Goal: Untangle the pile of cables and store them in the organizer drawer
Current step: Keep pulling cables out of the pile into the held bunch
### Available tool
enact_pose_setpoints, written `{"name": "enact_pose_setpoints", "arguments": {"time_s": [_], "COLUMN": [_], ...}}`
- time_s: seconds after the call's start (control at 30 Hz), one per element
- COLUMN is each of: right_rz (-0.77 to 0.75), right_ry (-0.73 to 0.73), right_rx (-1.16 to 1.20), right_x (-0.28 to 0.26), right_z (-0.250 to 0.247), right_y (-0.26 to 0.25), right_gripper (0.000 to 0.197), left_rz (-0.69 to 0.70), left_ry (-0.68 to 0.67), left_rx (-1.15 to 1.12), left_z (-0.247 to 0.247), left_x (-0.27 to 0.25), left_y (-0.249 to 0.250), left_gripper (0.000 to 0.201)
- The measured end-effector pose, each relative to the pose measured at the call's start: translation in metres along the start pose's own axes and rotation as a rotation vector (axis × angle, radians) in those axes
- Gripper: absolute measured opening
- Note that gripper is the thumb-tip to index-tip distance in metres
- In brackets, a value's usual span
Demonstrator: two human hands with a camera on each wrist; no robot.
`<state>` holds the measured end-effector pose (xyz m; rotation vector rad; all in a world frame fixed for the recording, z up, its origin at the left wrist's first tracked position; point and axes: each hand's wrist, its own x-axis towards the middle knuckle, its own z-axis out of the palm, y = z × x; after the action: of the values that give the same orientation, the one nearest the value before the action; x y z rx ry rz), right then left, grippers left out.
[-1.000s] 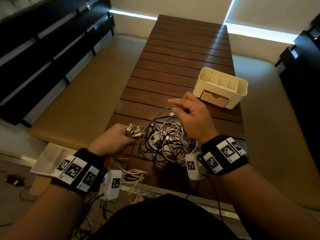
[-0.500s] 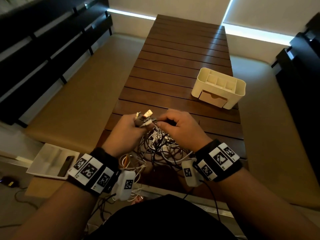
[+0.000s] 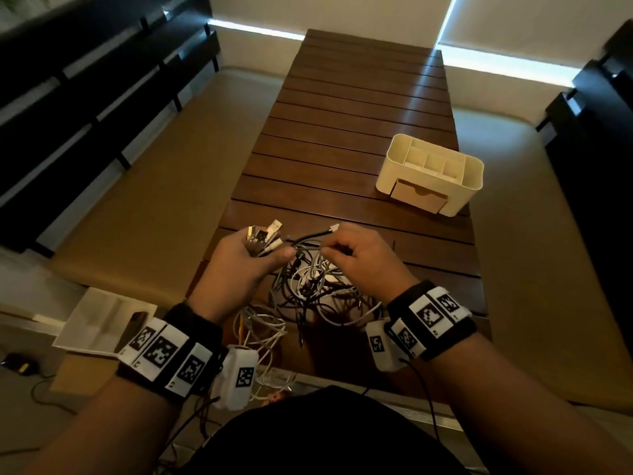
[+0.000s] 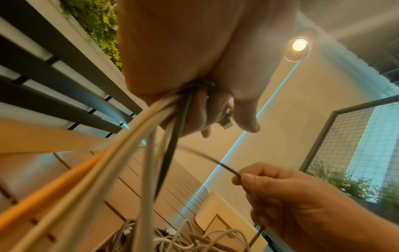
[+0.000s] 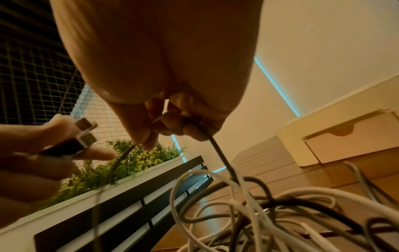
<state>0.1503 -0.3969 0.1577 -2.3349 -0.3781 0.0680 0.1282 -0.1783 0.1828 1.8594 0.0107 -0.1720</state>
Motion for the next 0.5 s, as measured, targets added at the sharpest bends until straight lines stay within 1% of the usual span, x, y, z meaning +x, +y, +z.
{"name": "enact_pose_setpoints", "arguments": {"time_s": [0.07, 0.1, 0.13, 0.17, 0.23, 0.3, 0.4, 0.5], "right_rz": [-0.047, -0.079, -0.114, -0.144, -0.172, -0.152, -0.046, 0.013], "right_ry": [-0.037, -0.033, -0.018, -0.001, 0.010, -0.014, -0.027, -0.078], "right_rx": [-0.015, 0.002, 0.032, 0.067, 0.115, 0.118, 0.120, 0.085], "right_x": [0.000, 0.000, 0.000, 0.001, 0.003, 0.005, 0.004, 0.000], "right_z": [0.003, 0.003, 0.001, -0.001, -0.007, -0.011, -0.013, -0.012], "right_y": [-0.008, -0.014, -0.020, -0.026, -0.034, -0.034, -0.020, -0.008], "right_gripper": [0.015, 0.014, 0.013, 0.011, 0.009, 0.011, 0.015, 0.018], "left_rz": [0.048, 0.058, 0.066, 0.072, 0.102, 0.112, 0.036, -0.047], "left_ry": [0.012, -0.014, -0.053, -0.083, -0.098, -0.056, 0.073, 0.107], "left_rx": [0.054, 0.081, 0.103, 0.126, 0.154, 0.136, 0.051, -0.004], "left_z": [0.004, 0.006, 0.008, 0.009, 0.010, 0.004, -0.011, -0.024], "left_x": [0.001, 0.001, 0.001, 0.001, 0.000, 0.000, 0.006, 0.009], "left_y": [0.003, 0.004, 0.005, 0.005, 0.007, 0.011, 0.011, 0.007], "left_gripper": [0.010, 0.003, 0.006, 0.013, 0.020, 0.022, 0.036, 0.038]}}
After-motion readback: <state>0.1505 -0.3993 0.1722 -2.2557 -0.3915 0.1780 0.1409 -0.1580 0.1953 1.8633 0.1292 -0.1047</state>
